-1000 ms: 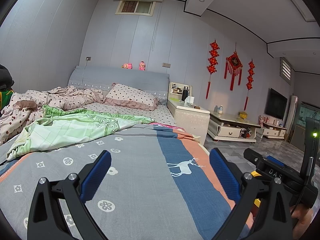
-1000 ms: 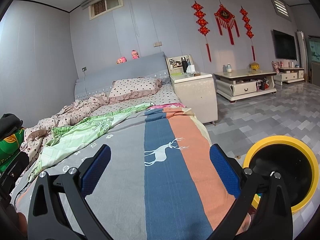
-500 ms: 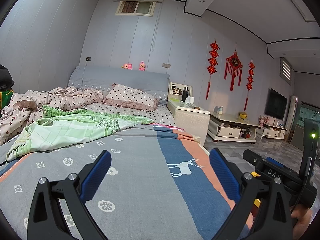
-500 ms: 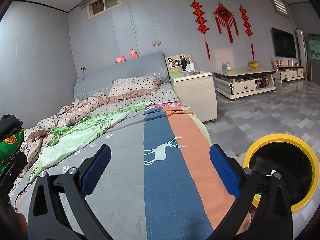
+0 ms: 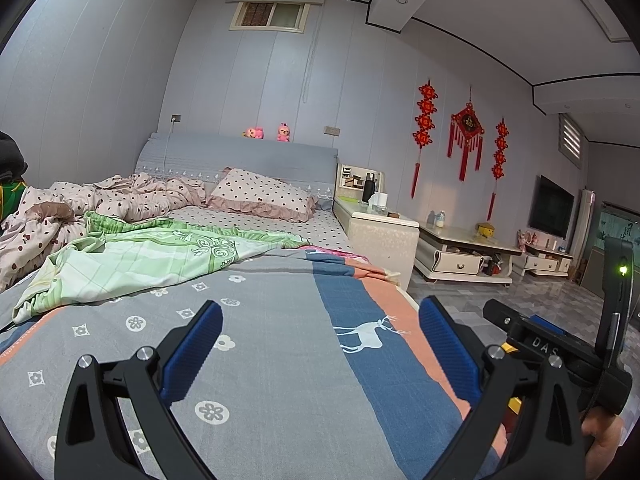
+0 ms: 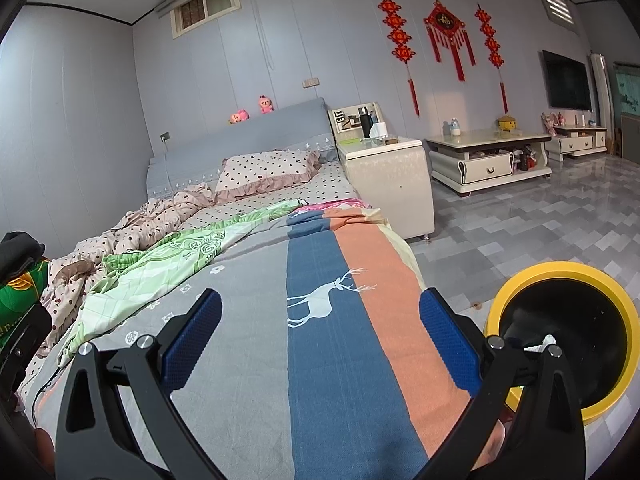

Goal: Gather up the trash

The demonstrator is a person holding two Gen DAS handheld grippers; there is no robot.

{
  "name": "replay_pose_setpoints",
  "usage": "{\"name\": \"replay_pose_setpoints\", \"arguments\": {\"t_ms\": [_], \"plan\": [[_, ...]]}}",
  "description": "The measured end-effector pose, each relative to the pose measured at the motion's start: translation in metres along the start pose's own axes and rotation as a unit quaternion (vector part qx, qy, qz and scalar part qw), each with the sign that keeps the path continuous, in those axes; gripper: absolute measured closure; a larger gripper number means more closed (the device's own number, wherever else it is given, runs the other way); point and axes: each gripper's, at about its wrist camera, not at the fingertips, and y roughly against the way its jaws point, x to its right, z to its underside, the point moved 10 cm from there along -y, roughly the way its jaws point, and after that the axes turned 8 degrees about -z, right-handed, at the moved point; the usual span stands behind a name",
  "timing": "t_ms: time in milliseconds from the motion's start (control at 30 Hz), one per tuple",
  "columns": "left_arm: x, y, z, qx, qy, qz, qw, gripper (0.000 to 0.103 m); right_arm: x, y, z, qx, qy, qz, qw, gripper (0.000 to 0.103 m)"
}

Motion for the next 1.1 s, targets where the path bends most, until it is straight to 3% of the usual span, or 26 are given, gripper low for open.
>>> {"name": "replay_pose_setpoints", "arguments": {"t_ms": [1100], "plan": [[0.002,-0.002,0.001,0.0,-0.004,0.0,1.0,0.008,0.0,-0.005,0.02,-0.012,-0.013,-0.001,1.0,0.008]]}}
